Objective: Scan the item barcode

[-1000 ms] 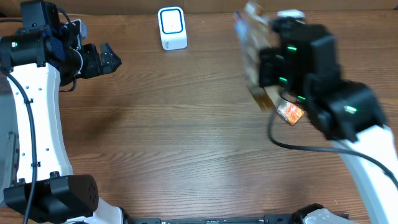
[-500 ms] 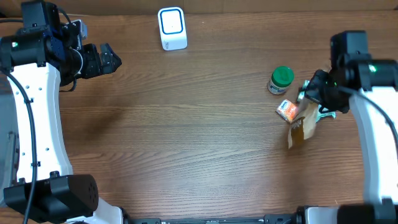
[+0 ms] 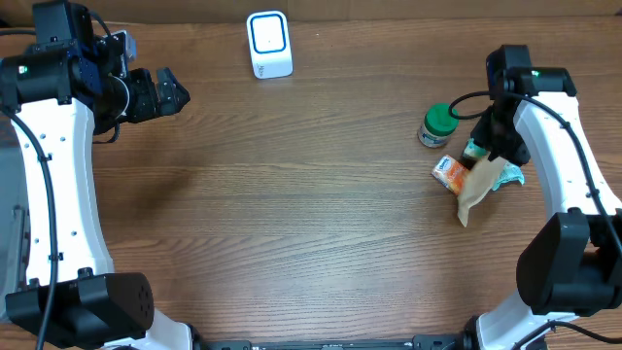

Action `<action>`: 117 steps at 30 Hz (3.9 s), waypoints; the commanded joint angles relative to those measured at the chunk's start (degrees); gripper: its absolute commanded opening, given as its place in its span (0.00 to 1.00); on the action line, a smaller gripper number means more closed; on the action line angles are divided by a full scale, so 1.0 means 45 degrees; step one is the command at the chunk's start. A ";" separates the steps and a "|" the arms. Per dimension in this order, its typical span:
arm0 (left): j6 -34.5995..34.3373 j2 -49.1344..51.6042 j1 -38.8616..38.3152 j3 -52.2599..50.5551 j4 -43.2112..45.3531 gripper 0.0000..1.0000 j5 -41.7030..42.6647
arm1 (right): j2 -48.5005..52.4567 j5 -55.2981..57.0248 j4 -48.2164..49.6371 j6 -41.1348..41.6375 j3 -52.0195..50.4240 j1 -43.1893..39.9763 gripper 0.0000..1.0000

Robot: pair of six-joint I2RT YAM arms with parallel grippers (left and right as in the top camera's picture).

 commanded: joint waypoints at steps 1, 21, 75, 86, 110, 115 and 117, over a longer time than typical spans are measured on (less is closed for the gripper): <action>0.0238 0.0044 0.0039 0.0034 0.0010 1.00 -0.0029 | -0.0049 0.0010 0.0413 0.0112 0.0228 -0.0015 0.65; 0.0243 0.0044 0.0029 0.0034 0.0010 1.00 -0.0024 | -0.2846 -0.5328 -0.4289 -0.2953 0.7747 0.0073 0.65; 0.0238 0.0044 0.0029 0.0034 0.0015 1.00 -0.0024 | -1.6228 -0.5765 1.2910 -0.5659 -1.0948 0.1739 1.00; 0.0238 0.0044 0.0029 0.0034 0.0015 1.00 -0.0029 | -2.0900 -0.5586 1.6810 -0.5659 -1.7991 0.1739 1.00; 0.0238 0.0044 0.0024 0.0034 0.0015 1.00 -0.0024 | -2.3125 -0.5673 1.5256 -0.5527 -1.9846 0.1690 1.00; 0.0238 0.0044 0.0019 0.0034 0.0015 1.00 -0.0024 | -2.3125 -0.5678 1.5256 -0.5532 -1.9846 0.1690 1.00; 0.0238 0.0044 0.0019 0.0034 0.0010 0.99 -0.0029 | -2.3125 -0.5678 1.5256 -0.5527 -1.9846 0.1690 1.00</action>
